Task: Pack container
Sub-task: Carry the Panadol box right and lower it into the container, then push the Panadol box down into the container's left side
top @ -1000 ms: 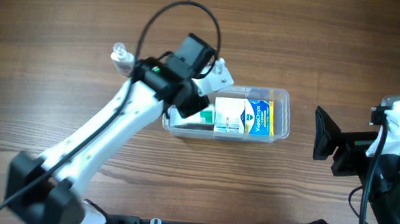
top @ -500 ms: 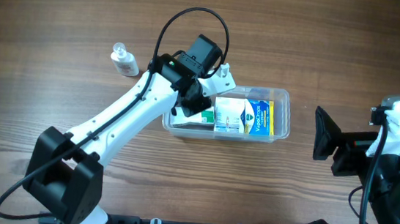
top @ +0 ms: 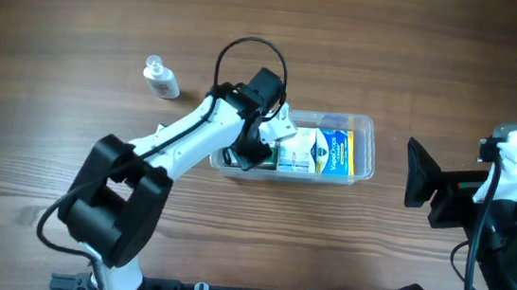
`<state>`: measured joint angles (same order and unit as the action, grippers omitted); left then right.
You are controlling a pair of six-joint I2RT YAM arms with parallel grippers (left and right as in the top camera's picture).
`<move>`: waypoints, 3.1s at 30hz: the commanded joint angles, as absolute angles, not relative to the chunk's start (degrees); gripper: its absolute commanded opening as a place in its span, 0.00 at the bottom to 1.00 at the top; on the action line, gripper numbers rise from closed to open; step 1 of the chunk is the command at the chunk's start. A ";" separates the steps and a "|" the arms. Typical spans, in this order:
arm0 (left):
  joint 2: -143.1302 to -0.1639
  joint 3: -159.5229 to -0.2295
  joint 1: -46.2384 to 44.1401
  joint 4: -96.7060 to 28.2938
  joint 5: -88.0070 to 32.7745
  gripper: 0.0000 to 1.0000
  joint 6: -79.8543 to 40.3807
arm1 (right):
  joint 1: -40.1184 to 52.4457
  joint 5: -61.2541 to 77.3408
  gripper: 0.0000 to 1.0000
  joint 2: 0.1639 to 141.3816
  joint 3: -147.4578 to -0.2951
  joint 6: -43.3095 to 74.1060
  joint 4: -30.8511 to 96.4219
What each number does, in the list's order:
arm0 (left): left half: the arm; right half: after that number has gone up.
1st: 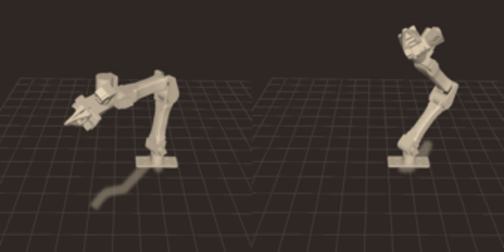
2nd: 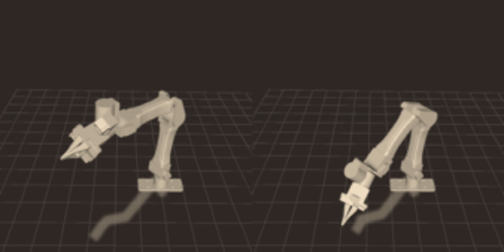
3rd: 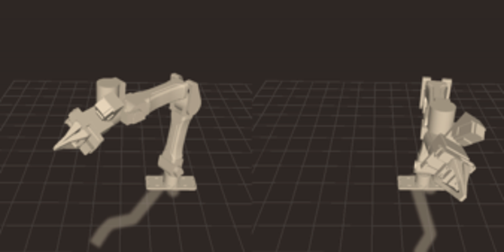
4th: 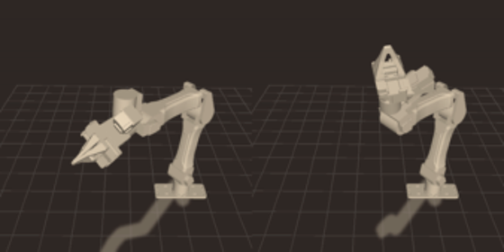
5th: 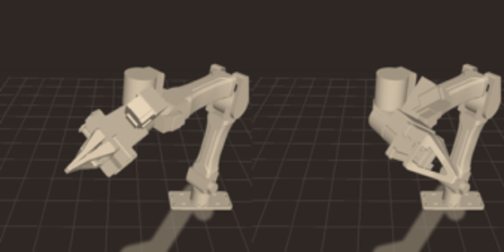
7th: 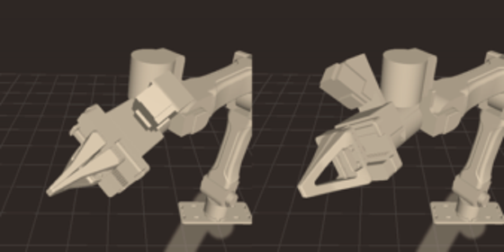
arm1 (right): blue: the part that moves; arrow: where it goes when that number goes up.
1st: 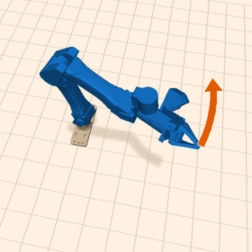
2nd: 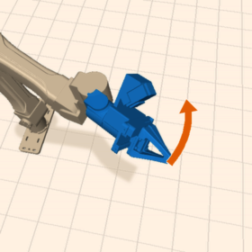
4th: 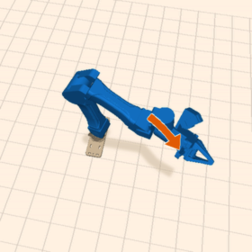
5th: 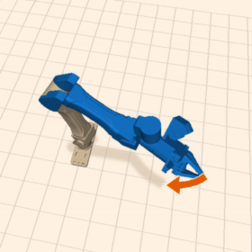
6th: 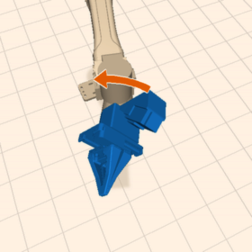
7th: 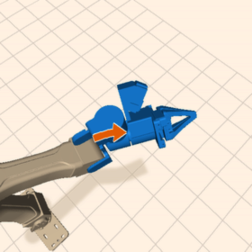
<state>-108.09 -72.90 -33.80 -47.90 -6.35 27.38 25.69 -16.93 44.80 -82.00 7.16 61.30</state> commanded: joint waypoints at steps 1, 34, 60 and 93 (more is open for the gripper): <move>-109.60 -72.16 -33.58 -46.02 -7.62 0.34 25.02 | 25.47 -16.23 1.00 45.12 -82.02 6.00 61.17; -105.49 -71.05 -33.65 -52.73 -9.69 0.44 34.50 | 25.47 -16.23 1.00 45.17 -82.02 6.00 61.17; -109.43 -69.38 -33.65 -39.81 9.85 0.34 22.96 | 25.47 -16.23 1.00 45.17 -82.02 6.02 61.17; -108.57 -69.30 -33.93 -48.45 -11.55 0.63 18.87 | 25.47 -16.23 1.00 45.17 -82.02 6.02 61.14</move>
